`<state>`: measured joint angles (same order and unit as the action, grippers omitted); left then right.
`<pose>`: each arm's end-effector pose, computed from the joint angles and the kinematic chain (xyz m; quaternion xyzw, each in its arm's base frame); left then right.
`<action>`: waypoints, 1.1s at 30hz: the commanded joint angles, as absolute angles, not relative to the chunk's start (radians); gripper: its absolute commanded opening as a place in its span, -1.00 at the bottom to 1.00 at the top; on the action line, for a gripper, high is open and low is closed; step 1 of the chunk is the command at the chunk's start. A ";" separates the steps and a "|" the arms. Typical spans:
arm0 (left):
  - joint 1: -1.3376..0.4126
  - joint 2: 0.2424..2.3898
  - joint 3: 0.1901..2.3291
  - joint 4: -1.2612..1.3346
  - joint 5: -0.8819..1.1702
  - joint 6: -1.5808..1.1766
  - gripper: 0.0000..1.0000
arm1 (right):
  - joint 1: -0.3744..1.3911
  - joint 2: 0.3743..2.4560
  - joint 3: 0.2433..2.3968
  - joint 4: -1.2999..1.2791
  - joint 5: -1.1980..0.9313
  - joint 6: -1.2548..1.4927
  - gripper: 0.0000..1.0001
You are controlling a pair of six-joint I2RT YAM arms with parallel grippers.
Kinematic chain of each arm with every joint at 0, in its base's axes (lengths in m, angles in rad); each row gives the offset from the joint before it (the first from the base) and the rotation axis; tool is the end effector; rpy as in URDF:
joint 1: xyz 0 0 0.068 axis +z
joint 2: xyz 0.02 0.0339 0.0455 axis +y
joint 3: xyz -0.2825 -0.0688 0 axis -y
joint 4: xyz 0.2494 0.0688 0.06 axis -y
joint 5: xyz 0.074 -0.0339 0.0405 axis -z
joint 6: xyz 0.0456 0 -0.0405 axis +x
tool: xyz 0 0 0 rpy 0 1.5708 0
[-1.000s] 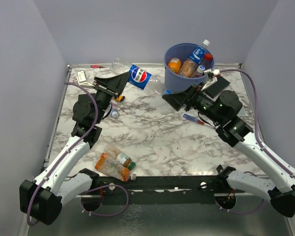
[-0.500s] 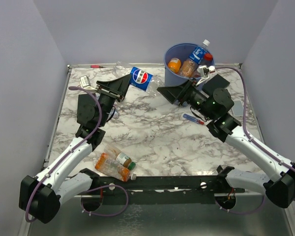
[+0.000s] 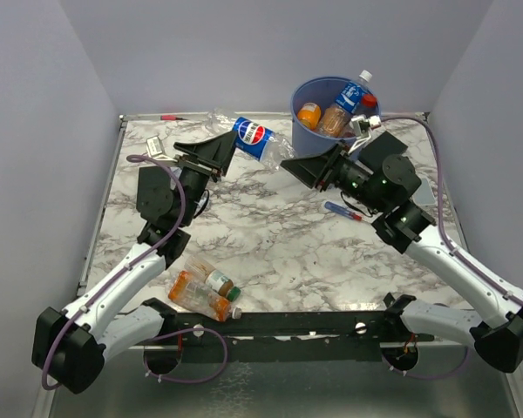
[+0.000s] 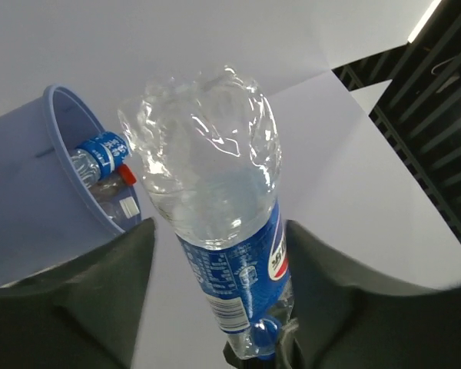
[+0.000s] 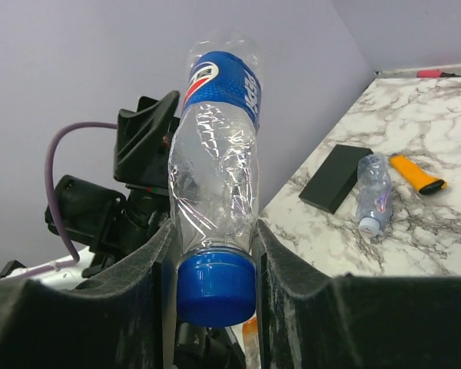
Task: Put the plastic bottles in the bin
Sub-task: Pick up the plastic bottle from the corner of the board.
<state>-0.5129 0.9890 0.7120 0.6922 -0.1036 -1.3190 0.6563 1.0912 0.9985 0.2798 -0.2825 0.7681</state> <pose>0.2030 -0.1089 0.3872 -0.2538 0.4847 -0.6463 0.5319 0.1977 0.1683 0.4227 -0.0730 0.6367 0.5662 0.5184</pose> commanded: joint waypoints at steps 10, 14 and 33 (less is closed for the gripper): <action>-0.519 0.919 1.002 0.121 -0.323 -0.620 0.98 | 0.656 0.968 1.376 -0.464 -0.129 0.410 -0.99; -0.518 0.880 1.048 0.084 -0.190 -0.180 0.98 | 0.657 1.050 1.568 -0.788 -0.160 0.328 -0.99; -0.642 0.882 1.087 -0.218 0.639 0.476 0.98 | 0.656 1.296 1.850 -1.090 -0.430 0.209 -0.99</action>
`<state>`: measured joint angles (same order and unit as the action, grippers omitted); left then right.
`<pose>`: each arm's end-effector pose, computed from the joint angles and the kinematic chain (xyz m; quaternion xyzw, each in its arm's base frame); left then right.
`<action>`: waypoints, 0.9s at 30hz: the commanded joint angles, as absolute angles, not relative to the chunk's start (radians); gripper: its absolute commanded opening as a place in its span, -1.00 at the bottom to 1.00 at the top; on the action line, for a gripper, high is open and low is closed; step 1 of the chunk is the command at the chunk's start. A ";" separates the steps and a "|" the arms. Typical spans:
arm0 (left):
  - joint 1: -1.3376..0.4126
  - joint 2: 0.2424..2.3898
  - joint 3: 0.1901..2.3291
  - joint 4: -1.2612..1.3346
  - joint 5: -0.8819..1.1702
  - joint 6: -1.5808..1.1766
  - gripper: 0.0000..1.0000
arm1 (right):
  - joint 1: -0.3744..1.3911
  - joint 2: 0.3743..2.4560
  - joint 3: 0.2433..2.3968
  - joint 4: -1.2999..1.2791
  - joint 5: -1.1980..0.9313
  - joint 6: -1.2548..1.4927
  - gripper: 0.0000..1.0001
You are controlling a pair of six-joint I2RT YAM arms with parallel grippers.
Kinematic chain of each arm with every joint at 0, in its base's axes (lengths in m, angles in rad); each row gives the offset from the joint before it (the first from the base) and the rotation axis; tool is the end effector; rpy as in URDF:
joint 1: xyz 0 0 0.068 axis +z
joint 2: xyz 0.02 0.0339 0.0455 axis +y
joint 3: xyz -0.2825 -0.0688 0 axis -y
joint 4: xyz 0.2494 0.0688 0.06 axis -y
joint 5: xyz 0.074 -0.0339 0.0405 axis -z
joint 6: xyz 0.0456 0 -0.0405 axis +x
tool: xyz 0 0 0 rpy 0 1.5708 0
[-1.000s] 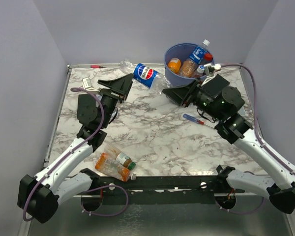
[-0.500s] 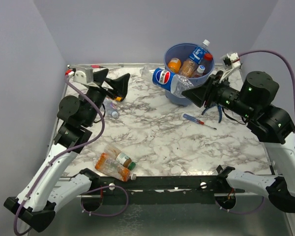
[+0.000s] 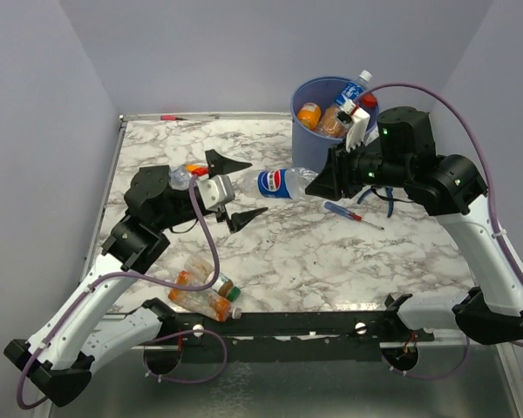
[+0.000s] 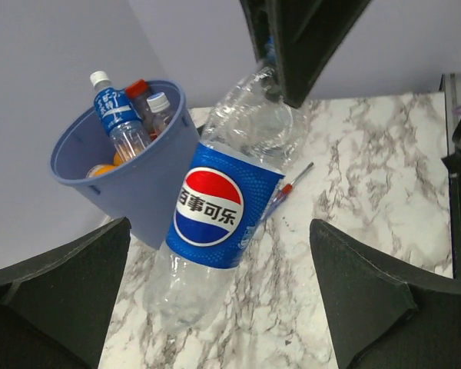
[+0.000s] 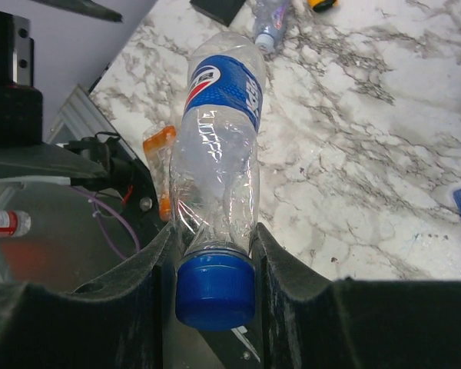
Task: Put the plastic bottles in the bin
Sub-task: Pick up the plastic bottle from the corner of the board.
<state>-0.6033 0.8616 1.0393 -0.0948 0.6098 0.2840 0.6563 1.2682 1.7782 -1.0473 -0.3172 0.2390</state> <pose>0.1350 -0.1247 0.4402 0.4768 0.4886 -0.3123 0.6606 0.1696 0.1485 0.4972 -0.2542 0.8237 0.3350 0.3803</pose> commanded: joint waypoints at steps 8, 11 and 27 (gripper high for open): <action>-0.743 0.994 1.139 -0.300 0.432 0.617 0.98 | 0.661 1.343 1.893 -1.073 -0.518 0.214 -0.99; -0.785 1.031 1.147 -0.299 0.313 0.651 0.98 | 0.666 1.344 1.895 -1.066 -0.532 0.213 -0.99; -0.867 1.005 1.043 -0.030 0.208 0.434 -0.82 | 0.667 1.232 1.827 -0.831 -0.463 0.296 0.40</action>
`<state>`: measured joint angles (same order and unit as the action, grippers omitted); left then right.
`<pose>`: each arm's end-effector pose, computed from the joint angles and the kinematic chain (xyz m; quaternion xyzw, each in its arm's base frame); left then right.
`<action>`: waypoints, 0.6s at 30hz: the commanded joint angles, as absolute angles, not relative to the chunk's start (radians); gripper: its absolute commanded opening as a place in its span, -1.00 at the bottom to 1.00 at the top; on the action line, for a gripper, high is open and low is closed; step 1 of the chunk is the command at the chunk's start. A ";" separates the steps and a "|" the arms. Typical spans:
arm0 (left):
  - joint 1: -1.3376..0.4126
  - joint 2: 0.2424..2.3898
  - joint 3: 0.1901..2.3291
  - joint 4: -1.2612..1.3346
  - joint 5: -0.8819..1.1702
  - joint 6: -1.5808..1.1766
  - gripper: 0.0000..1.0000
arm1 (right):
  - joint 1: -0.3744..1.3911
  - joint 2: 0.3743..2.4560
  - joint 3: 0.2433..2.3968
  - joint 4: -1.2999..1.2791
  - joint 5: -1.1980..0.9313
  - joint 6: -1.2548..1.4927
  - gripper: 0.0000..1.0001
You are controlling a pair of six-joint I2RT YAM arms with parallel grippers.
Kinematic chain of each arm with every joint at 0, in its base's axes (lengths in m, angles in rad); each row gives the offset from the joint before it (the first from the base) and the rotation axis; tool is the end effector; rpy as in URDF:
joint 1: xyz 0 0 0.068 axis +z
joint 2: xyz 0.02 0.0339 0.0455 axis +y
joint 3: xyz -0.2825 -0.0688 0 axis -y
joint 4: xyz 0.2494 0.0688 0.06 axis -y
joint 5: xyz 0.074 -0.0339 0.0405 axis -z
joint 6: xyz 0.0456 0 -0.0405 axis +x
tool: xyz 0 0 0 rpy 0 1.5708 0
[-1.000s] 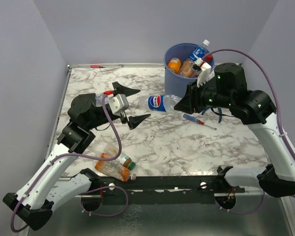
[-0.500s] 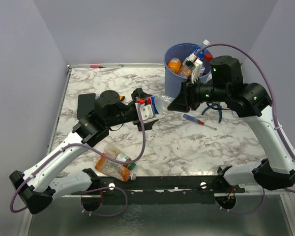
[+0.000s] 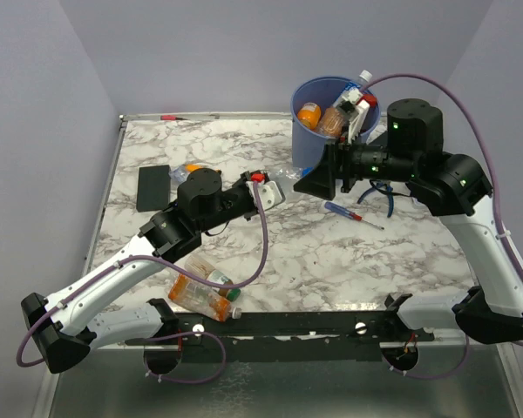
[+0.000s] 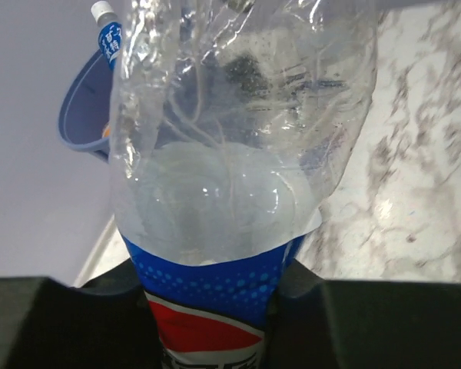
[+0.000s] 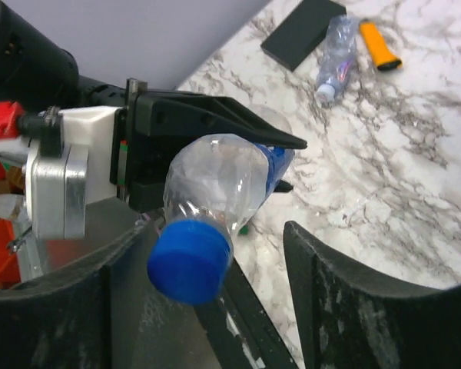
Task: Put the plastic bottles in the bin
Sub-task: Pick up the plastic bottle from the corner of the board.
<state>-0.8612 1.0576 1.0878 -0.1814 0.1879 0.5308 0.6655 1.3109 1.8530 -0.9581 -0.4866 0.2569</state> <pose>0.1540 -0.1923 0.4092 0.5311 0.5403 -0.1769 0.6283 0.1714 0.1617 0.5204 -0.2937 0.7696 0.4165 0.3846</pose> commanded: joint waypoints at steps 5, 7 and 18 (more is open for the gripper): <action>-0.868 0.996 0.989 0.107 0.211 0.258 -1.00 | 0.666 1.072 1.645 -0.613 -0.317 0.345 0.62; -0.868 0.996 0.967 0.168 0.235 0.195 -1.00 | 0.667 1.031 1.572 -0.525 -0.300 0.373 0.63; -0.873 1.068 1.015 0.210 0.293 0.003 -1.00 | 0.667 1.095 1.518 -0.301 -0.345 0.455 0.81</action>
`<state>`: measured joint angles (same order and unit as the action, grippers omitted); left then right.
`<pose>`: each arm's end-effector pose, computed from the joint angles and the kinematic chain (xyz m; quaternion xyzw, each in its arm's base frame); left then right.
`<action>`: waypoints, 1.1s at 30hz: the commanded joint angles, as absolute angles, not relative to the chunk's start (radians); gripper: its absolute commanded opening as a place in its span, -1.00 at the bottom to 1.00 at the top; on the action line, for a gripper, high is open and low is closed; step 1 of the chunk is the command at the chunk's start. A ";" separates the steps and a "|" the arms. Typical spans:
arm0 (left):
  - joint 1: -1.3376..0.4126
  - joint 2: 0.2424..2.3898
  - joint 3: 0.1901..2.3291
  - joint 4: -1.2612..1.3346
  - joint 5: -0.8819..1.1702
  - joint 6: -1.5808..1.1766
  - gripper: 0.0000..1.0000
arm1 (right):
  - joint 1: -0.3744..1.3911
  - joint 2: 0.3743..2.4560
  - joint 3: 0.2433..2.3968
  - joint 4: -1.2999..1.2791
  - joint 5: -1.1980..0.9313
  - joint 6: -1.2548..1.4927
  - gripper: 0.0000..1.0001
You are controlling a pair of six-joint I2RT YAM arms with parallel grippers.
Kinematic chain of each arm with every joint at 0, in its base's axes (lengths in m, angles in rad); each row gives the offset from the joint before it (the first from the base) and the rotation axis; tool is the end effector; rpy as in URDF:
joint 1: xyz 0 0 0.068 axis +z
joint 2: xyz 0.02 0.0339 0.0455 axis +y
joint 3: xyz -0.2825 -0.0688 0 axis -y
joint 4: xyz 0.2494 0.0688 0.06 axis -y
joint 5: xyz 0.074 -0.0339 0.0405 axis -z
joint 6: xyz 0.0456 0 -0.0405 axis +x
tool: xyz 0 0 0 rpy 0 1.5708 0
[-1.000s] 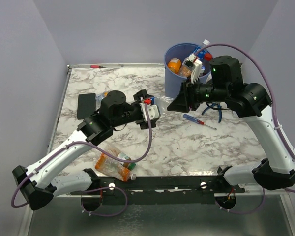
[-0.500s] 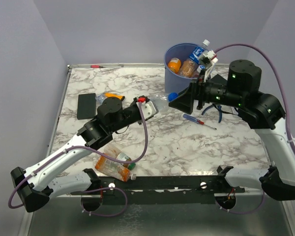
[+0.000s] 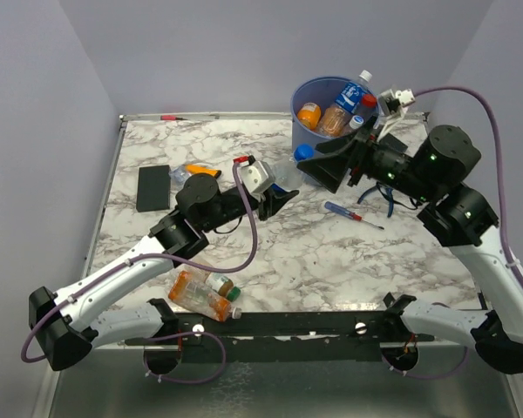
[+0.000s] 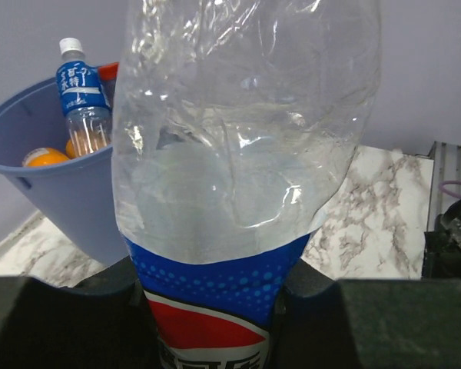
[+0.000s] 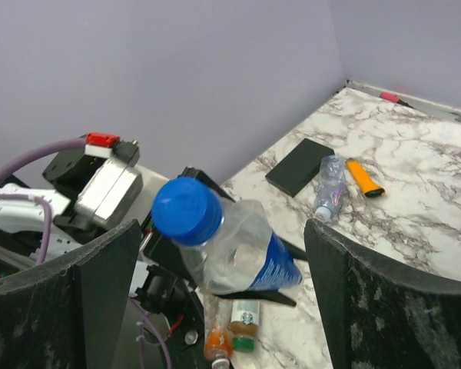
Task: Put the plastic bottles in the bin
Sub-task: Pick up the plastic bottle from the corner of the board, then place the plastic bottle in the trash bin.
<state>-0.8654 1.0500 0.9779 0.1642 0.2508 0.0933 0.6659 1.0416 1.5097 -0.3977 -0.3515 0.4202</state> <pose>0.1536 -0.1978 0.4113 0.3903 0.5505 -0.3541 0.6474 0.1392 0.1294 0.5316 -0.2092 0.6505 0.4743 0.5551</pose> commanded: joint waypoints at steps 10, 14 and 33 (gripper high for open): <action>-0.883 1.083 1.014 0.219 0.280 -0.028 -0.98 | 0.667 1.195 1.545 -0.230 -0.329 0.469 -0.12; -0.886 1.059 1.003 0.237 0.221 -0.021 0.85 | 0.667 1.205 1.568 -0.212 -0.275 0.456 -0.79; -0.884 0.744 0.749 0.219 -0.911 0.038 0.98 | 0.343 1.553 1.869 0.019 0.343 0.317 -0.99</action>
<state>-0.8841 0.7700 0.7830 0.2855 -0.5362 0.0433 0.4259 1.4418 1.8221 -0.0383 0.3099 0.2924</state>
